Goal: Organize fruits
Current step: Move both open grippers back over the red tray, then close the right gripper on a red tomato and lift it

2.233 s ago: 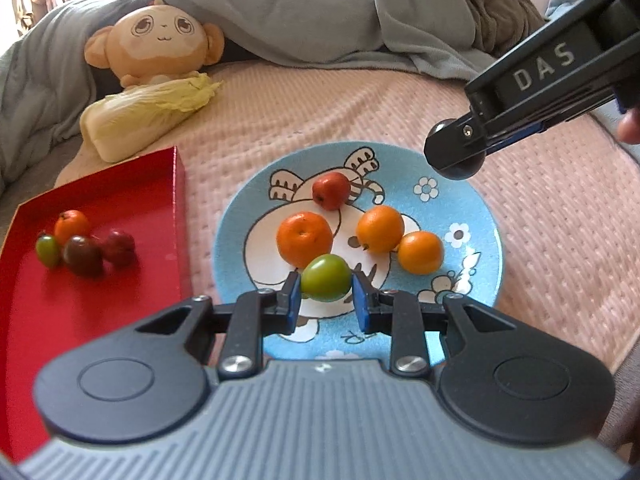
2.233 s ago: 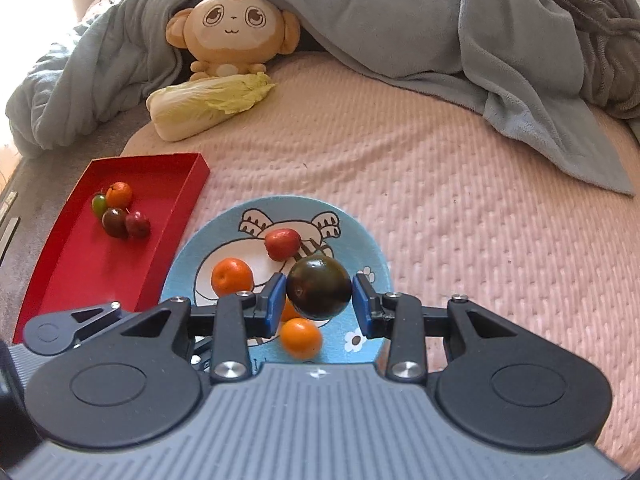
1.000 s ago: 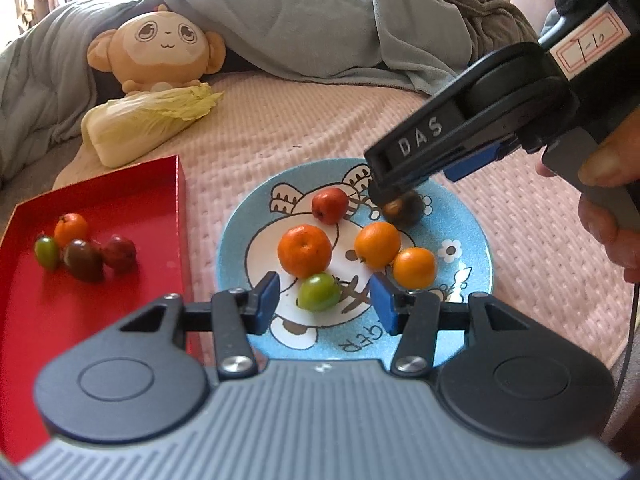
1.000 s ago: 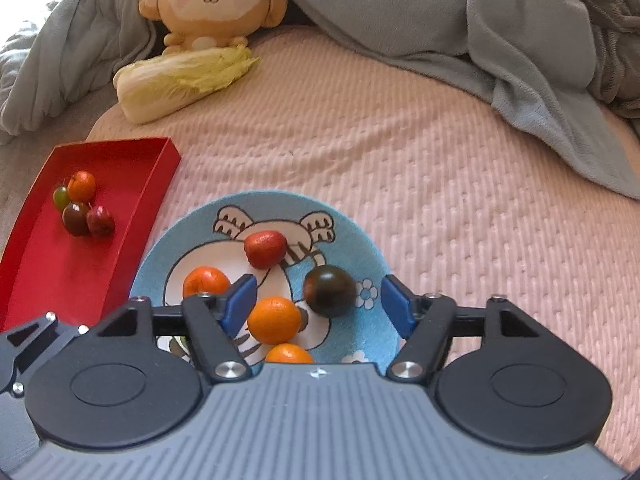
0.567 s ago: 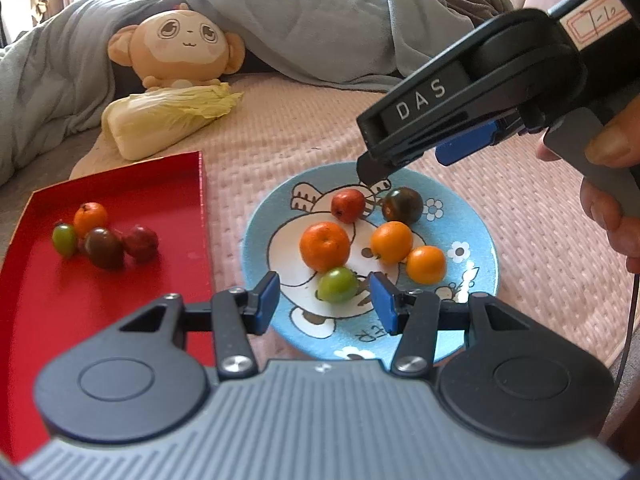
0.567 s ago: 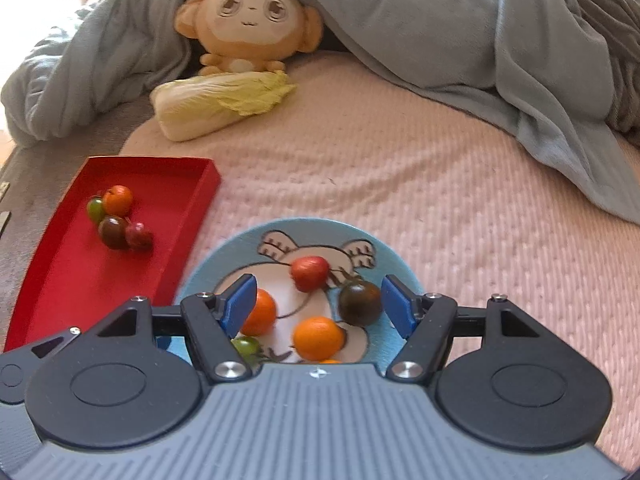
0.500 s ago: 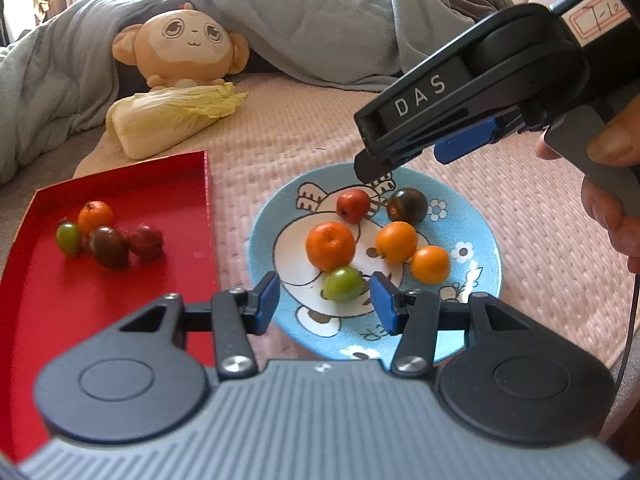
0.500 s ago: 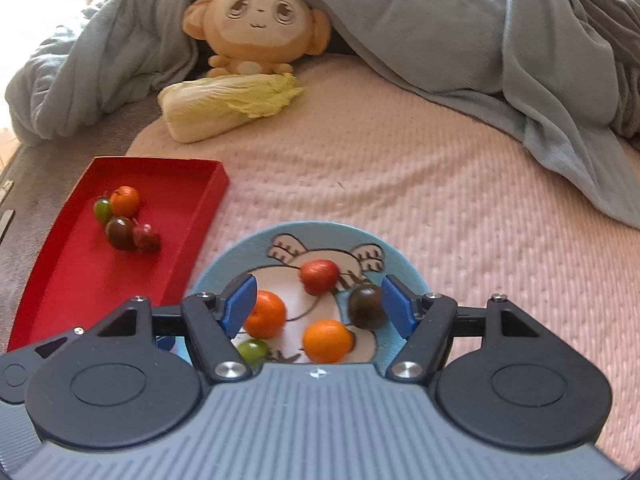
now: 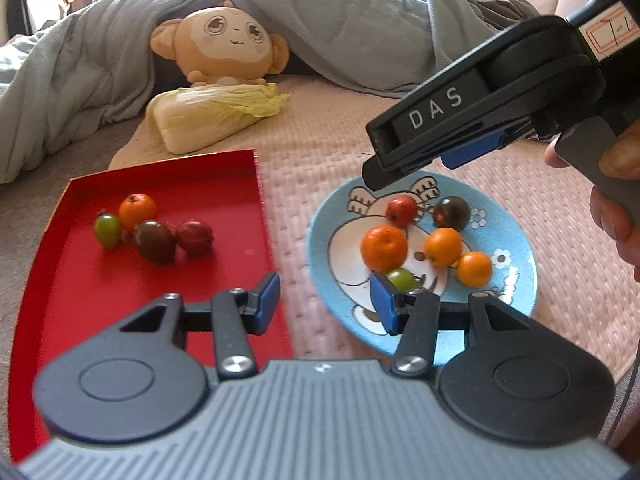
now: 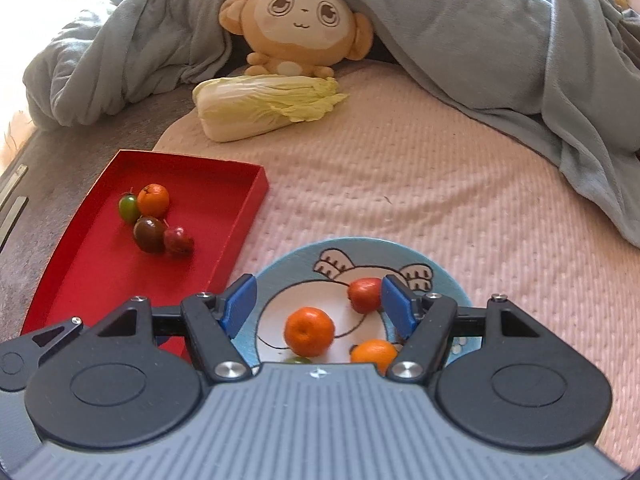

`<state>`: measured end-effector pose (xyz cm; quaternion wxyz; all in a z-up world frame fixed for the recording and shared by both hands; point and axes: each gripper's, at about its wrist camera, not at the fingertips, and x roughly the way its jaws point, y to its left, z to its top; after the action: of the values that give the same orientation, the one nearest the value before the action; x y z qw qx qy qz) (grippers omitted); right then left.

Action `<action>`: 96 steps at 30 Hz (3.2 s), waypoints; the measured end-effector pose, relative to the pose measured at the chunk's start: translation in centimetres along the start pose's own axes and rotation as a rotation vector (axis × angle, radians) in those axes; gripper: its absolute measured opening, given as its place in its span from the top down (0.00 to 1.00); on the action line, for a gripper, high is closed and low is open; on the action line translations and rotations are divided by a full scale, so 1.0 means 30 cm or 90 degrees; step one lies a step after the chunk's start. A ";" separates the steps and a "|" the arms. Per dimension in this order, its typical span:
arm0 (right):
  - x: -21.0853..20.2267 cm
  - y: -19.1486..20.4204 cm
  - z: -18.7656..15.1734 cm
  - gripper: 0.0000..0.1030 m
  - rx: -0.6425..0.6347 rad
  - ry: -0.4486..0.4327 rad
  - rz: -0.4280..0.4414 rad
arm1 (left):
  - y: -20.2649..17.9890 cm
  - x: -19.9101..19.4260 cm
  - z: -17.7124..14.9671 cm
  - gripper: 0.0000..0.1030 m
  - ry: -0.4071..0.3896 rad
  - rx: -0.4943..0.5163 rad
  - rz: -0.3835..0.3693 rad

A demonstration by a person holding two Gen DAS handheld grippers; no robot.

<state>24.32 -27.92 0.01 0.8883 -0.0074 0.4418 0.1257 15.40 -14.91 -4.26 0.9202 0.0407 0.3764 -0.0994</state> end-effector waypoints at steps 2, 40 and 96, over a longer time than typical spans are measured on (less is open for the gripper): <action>0.005 0.017 0.005 0.29 -0.005 0.000 0.002 | 0.017 -0.004 0.000 0.49 -0.001 -0.004 0.004; 0.094 0.307 0.084 0.29 -0.102 -0.026 0.092 | 0.304 -0.033 -0.018 0.49 -0.004 -0.078 0.072; 0.424 0.539 0.052 0.65 -0.314 0.061 0.034 | 0.567 0.019 -0.100 0.49 0.026 -0.150 0.113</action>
<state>29.19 -9.32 -7.46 0.8339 -0.2182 0.4394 0.2529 17.38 2.07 -6.80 0.9160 -0.0328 0.3988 0.0278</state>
